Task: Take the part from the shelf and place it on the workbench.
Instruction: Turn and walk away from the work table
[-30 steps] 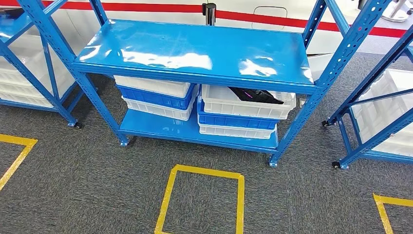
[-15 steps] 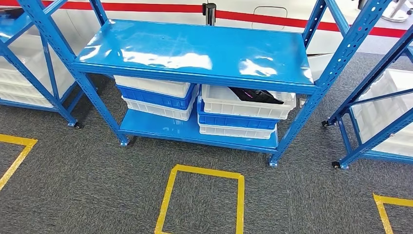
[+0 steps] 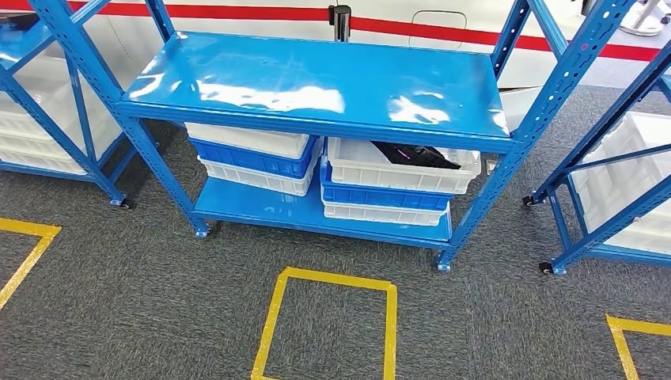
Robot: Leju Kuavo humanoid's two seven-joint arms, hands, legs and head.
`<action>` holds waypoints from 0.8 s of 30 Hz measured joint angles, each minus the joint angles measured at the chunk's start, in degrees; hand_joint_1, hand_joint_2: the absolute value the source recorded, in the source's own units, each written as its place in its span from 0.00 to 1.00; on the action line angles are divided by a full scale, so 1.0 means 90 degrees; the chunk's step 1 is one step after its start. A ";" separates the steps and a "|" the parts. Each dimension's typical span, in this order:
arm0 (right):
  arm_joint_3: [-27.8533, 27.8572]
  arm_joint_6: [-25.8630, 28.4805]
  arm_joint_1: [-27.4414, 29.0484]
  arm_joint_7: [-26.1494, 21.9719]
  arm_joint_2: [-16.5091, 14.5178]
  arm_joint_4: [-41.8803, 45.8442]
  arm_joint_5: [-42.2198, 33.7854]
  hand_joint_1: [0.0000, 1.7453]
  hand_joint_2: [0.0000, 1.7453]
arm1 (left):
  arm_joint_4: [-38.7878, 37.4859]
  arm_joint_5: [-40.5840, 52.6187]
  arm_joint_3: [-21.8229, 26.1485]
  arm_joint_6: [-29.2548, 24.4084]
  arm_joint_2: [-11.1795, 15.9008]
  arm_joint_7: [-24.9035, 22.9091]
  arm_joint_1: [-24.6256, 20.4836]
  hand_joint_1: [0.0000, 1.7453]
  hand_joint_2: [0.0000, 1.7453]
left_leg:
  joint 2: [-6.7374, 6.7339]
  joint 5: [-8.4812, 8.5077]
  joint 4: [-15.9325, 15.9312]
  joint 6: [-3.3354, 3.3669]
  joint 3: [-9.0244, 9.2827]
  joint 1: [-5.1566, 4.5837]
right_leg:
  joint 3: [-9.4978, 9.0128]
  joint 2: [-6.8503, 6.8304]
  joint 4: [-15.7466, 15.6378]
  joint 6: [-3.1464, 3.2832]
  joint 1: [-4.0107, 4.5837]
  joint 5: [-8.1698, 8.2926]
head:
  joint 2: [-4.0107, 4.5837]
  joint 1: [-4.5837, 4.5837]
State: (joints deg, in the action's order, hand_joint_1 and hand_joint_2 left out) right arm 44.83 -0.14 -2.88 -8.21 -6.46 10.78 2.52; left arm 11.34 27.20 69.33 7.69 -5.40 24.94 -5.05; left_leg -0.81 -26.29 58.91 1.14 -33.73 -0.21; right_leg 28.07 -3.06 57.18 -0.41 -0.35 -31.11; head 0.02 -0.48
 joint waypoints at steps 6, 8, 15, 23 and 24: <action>-0.0330 0.0476 0.0005 0.0144 -0.0020 0.0000 0.0772 0.00 1.00 | 0.0000 0.0417 -0.0110 -0.0382 0.0000 -0.0023 0.0001 0.00 1.00 | 0.0000 0.0000 0.0000 0.0000 0.0000 0.0000 | 0.0000 0.0000 0.0000 0.0000 0.0000 0.0000 | 0.0000 0.0000; -0.0588 0.0648 0.0022 0.0256 -0.0022 0.0002 0.1065 0.00 1.00 | 0.0005 0.0617 -0.0283 -0.0597 0.0000 -0.0074 0.0012 0.00 1.00 | 0.0000 0.0000 0.0000 0.0000 0.0000 0.0000 | -0.0002 0.0000 0.0000 0.0000 0.0000 0.0000 | 0.0000 0.0000; -0.1512 0.0691 0.0204 0.0444 0.0034 0.0115 0.1055 0.00 0.75 | 0.0164 0.0239 -0.1539 -0.0786 0.0032 -0.0507 0.0218 0.00 1.00 | 0.0001 -0.0001 0.0000 0.0000 0.0000 0.0000 | -0.0002 0.0000 0.0000 0.0000 0.0000 0.0000 | 0.0000 0.0000; -0.2370 0.0550 0.0449 0.0550 0.0182 0.0351 0.0736 0.00 0.00 | 0.0399 -0.0559 -0.2996 -0.0797 0.0135 -0.1057 0.0507 0.00 0.00 | 0.0001 -0.0003 -0.0001 0.0001 0.0002 0.0000 | -0.0003 0.0000 0.0000 0.0000 0.0000 -0.0001 | 0.0000 -0.0001; -0.2473 0.0531 0.0479 0.0566 0.0202 0.0384 0.0695 0.00 0.00 | 0.0431 -0.0660 -0.3179 -0.0800 0.0149 -0.1127 0.0547 0.00 0.00 | 0.0001 -0.0003 -0.0001 0.0001 0.0002 0.0000 | -0.0003 0.0000 0.0000 0.0000 0.0000 -0.0001 | 0.0000 -0.0001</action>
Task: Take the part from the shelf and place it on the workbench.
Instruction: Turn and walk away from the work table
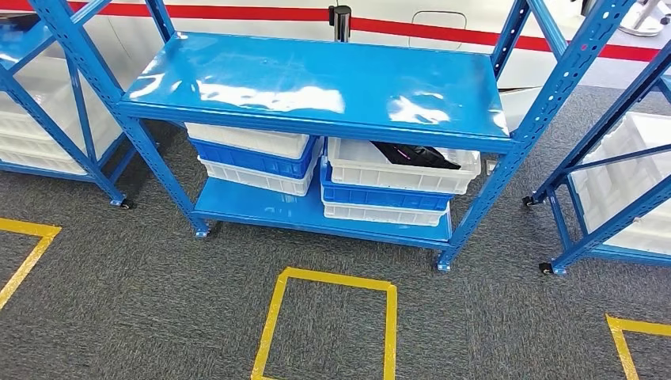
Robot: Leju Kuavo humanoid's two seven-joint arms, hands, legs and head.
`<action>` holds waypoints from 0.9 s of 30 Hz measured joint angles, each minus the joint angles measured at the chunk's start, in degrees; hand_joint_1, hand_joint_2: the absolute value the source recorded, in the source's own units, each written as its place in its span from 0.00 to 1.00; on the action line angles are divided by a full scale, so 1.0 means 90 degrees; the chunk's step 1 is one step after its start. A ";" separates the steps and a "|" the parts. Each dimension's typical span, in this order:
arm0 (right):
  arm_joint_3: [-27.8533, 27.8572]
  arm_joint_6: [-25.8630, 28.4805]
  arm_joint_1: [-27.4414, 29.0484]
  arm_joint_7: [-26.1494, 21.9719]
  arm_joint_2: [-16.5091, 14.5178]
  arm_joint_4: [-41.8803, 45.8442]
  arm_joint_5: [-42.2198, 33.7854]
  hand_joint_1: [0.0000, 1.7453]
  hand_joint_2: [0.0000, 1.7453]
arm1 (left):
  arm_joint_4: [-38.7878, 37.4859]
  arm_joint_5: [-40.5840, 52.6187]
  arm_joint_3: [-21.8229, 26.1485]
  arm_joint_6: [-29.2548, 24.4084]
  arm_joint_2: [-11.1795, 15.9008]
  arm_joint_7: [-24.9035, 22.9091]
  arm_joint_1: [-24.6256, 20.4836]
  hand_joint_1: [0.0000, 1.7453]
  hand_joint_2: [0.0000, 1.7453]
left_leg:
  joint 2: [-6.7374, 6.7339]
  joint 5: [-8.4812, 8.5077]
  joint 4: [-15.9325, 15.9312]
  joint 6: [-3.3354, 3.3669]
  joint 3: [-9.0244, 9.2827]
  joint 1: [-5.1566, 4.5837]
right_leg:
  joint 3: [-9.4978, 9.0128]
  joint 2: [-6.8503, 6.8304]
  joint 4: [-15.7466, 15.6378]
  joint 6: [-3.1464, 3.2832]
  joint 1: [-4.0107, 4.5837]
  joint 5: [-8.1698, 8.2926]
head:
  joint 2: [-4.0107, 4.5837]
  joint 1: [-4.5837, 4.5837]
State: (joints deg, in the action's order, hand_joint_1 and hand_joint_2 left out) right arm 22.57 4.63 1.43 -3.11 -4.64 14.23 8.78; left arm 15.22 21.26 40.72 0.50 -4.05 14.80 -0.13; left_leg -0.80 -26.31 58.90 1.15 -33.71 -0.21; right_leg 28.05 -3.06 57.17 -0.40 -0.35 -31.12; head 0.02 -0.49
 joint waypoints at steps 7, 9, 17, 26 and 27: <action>-0.0708 -0.0151 0.0221 0.0100 0.0143 0.0234 -0.0284 0.00 0.00 | 0.0219 -0.0700 -0.1275 -0.0013 0.0102 -0.0483 0.0271 0.00 0.00 | 0.0000 -0.0001 0.0000 0.0001 -0.0001 0.0000 | 0.0000 0.0000 0.0000 0.0000 0.0000 0.0000 | -0.0001 0.0001; -0.0909 -0.0193 0.0284 0.0127 0.0186 0.0302 -0.0365 0.00 0.00 | 0.0282 -0.0903 -0.1640 -0.0022 0.0129 -0.0623 0.0349 0.00 0.00 | 0.0000 -0.0001 0.0000 0.0001 -0.0001 0.0000 | 0.0000 0.0000 0.0000 0.0000 0.0000 0.0000 | -0.0001 0.0001; -0.1675 -0.0355 0.0526 0.0240 0.0345 0.0568 -0.0690 0.00 0.00 | 0.0522 -0.1701 -0.3041 -0.0053 0.0230 -0.1170 0.0645 0.00 0.00 | 0.0000 -0.0002 0.0000 0.0002 0.0000 0.0000 | 0.0000 0.0000 -0.0001 0.0000 0.0000 0.0000 | 0.0000 0.0000; -0.2230 -0.0504 0.0691 0.0333 0.0469 0.0755 -0.0948 0.00 0.00 | 0.0694 -0.2330 -0.4066 -0.0065 0.0302 -0.1606 0.0851 0.00 0.00 | 0.0000 -0.0003 0.0000 0.0003 0.0000 0.0000 | 0.0000 0.0000 -0.0001 0.0000 0.0000 -0.0001 | 0.0000 0.0000; -0.2255 -0.0509 0.0697 0.0333 0.0475 0.0766 -0.0951 0.00 0.00 | 0.0702 -0.2338 -0.4112 -0.0065 0.0306 -0.1613 0.0858 0.00 0.00 | 0.0000 -0.0003 0.0000 0.0003 0.0000 0.0000 | 0.0000 0.0000 -0.0001 0.0000 0.0000 -0.0001 | 0.0000 0.0001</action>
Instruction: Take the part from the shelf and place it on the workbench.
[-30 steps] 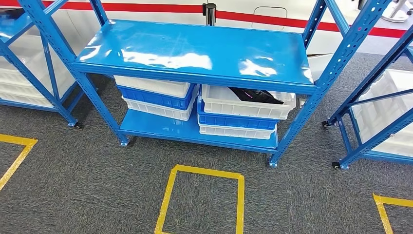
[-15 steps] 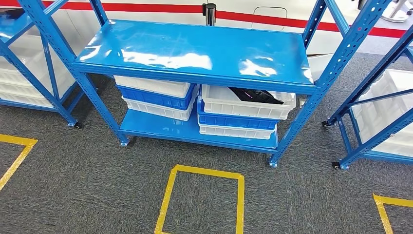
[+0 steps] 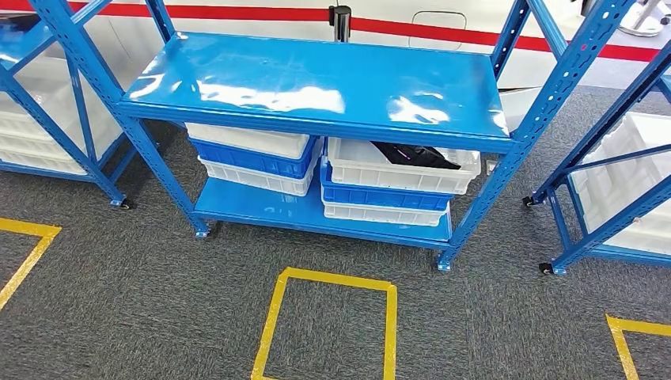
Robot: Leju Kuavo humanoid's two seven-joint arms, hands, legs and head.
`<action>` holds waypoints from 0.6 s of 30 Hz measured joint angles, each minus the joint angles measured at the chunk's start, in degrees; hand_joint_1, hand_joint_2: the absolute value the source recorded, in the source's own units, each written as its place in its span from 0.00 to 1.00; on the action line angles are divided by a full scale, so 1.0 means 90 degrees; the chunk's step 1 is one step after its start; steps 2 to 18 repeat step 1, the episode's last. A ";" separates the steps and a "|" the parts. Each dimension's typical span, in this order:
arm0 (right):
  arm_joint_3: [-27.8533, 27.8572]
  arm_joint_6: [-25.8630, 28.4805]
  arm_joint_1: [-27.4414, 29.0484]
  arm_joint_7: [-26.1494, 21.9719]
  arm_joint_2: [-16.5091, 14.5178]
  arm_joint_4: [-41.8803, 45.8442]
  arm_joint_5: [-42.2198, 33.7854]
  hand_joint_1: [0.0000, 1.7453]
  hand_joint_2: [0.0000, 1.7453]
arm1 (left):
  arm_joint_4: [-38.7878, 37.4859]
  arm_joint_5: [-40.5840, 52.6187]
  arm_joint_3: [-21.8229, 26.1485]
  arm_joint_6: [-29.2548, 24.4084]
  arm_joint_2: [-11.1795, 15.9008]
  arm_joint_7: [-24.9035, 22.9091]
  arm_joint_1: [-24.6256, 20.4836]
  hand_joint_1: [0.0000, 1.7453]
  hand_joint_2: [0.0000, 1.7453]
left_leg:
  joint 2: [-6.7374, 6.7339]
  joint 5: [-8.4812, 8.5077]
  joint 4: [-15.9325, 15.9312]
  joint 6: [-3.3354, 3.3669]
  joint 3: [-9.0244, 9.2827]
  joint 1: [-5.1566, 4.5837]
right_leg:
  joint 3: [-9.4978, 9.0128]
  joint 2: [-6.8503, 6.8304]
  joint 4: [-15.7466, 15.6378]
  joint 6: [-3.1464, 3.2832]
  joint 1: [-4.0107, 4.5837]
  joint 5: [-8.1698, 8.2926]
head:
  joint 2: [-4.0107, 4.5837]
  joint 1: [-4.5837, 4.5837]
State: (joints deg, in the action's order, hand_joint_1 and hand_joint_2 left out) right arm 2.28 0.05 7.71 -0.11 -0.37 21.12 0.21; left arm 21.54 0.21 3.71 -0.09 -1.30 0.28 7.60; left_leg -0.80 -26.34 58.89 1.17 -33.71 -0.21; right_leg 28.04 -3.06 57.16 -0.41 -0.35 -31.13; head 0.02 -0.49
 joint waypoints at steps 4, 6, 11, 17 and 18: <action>-0.0010 -0.0003 0.0004 0.0000 0.0003 0.0006 -0.0001 0.00 0.00 | 0.0005 -0.0003 -0.0020 0.0000 0.0003 -0.0002 0.0004 0.00 0.00 | 0.0000 0.0000 0.0000 0.0000 0.0000 0.0000 | 0.0000 0.0000 0.0000 0.0000 0.0000 0.0000 | 0.0000 0.0000; -0.0010 -0.0003 0.0004 0.0000 0.0003 0.0006 -0.0001 0.00 0.00 | 0.0005 -0.0003 -0.0020 0.0000 0.0003 -0.0002 0.0004 0.00 0.00 | 0.0000 0.0000 0.0000 0.0000 0.0000 0.0000 | 0.0000 0.0000 0.0000 0.0000 0.0000 0.0000 | 0.0000 0.0000; -0.0010 -0.0003 0.0004 0.0000 0.0003 0.0006 -0.0001 0.00 0.00 | 0.0005 -0.0003 -0.0020 0.0000 0.0003 -0.0002 0.0004 0.00 0.00 | 0.0000 0.0000 0.0000 0.0000 0.0000 0.0000 | 0.0000 0.0000 0.0000 0.0000 0.0000 0.0000 | 0.0000 0.0000; -0.0010 -0.0003 0.0004 0.0000 0.0003 0.0006 -0.0001 0.00 0.00 | 0.0005 -0.0003 -0.0020 0.0000 0.0003 -0.0002 0.0004 0.00 0.00 | 0.0000 0.0000 0.0000 0.0000 0.0000 0.0000 | 0.0000 0.0000 0.0000 0.0000 0.0000 0.0000 | 0.0000 0.0000; -0.0010 -0.0003 0.0004 0.0000 0.0003 0.0006 -0.0001 0.00 0.00 | 0.0005 -0.0003 -0.0020 0.0000 0.0003 -0.0002 0.0004 0.00 0.00 | 0.0000 0.0000 0.0000 0.0000 0.0000 0.0000 | 0.0000 0.0000 0.0000 0.0000 0.0000 0.0000 | 0.0000 0.0000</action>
